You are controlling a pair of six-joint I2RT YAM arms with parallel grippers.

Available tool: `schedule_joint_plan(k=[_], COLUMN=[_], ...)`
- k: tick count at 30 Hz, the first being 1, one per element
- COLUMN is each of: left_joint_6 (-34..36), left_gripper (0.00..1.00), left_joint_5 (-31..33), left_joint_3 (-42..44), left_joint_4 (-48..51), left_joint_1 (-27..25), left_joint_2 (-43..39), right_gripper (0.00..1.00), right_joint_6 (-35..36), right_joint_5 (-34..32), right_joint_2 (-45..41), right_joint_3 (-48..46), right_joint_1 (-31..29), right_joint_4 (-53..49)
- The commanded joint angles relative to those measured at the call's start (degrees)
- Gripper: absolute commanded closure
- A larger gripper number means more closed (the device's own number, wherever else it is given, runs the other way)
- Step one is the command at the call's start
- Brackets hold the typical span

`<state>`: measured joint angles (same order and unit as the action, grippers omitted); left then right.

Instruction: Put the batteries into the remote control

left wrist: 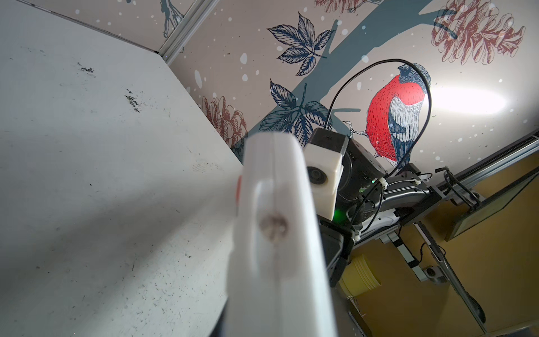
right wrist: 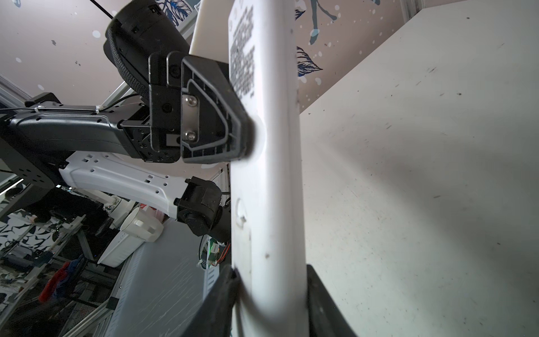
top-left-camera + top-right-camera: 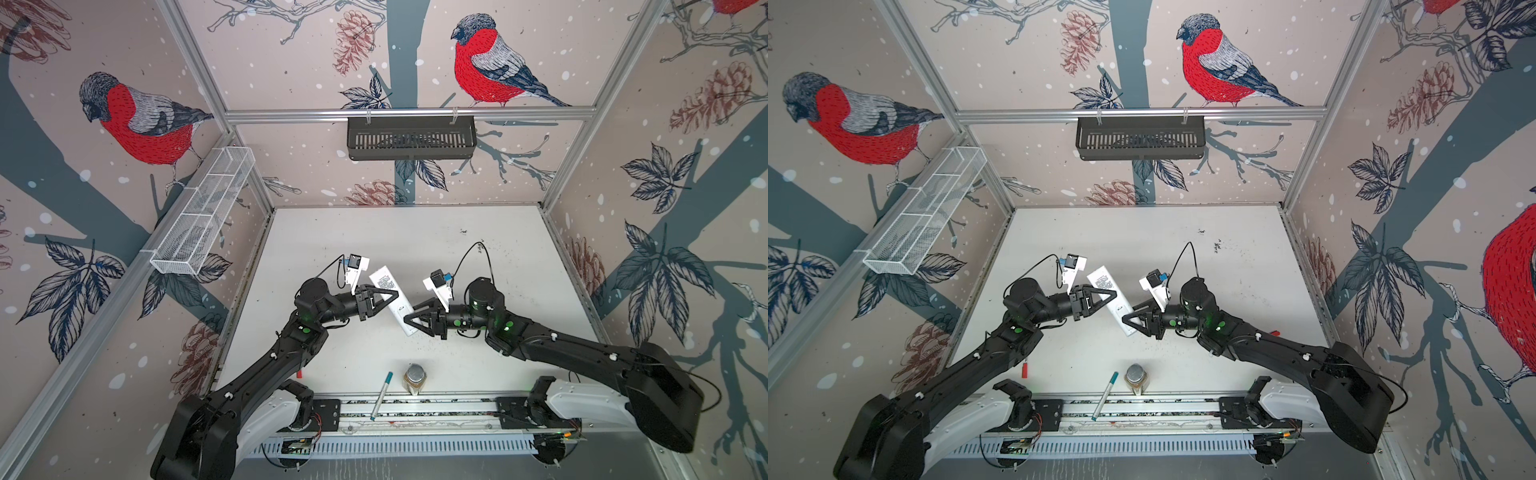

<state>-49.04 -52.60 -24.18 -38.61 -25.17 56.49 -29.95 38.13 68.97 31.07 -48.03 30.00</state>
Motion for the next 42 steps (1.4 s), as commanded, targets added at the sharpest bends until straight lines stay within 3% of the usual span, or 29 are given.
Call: schedule_joint_plan(k=[1,5,15,18,20,23,26,30,35,38,42], left_joint_6=[-3.45,-3.4,0.18,1.43,2.3,3.13,3.83,4.54,10.59,12.63,12.52], left_gripper=[1.0,1.0,1.0,0.94,0.79,0.39,0.07,0.03,0.03,0.03,0.03], left_joint_5=[-5.06,-4.99,-2.49,-0.98,0.59,2.83,6.09,10.73,18.32,21.56,21.99], left_joint_3=[-0.16,-0.4,-0.41,-0.52,-0.64,-0.68,-0.54,0.34,-1.79,-3.17,-2.22], left_joint_4=[-10.28,-11.05,-5.69,-3.42,-1.7,0.2,3.13,7.95,22.69,28.96,29.53], left_joint_1=[-0.78,-1.55,-1.55,-1.55,-1.55,-1.3,-0.4,2.25,3.2,3.2,3.2], left_joint_2=[-0.06,0.02,-1.45,-1.65,-1.68,-1.56,-1.97,-3.25,-3.63,-2.88,-4.02], right_gripper=[0.53,0.53,0.68,0.72,0.75,0.75,0.76,0.76,0.75,0.75,0.76], right_joint_6=[0.16,-1.66,-4.46,-5.52,-5.9,-4.83,-3.03,-0.18,2.45,0.52,-2.75], right_joint_5=[0.89,4.93,8.35,8.75,7.96,6.25,3.8,-6.81,-28.75,-40.42,-49.16], right_joint_2=[1.25,3.63,4.08,3.43,3.1,0.28,-1.14,-2.46,2.47,8.06,12.5], right_joint_3=[0.77,1.6,1.76,1.57,1.11,0.83,0.83,1.76,7.33,9.84,10.95], right_joint_1=[0.2,0.22,1.03,1.95,2.62,3.61,4.8,5.93,6.0,5.93,5.34], right_joint_4=[-1.06,2.51,5.77,5.86,5.14,1.91,-2.61,-12.67,-30.37,-36.48,-38.34])
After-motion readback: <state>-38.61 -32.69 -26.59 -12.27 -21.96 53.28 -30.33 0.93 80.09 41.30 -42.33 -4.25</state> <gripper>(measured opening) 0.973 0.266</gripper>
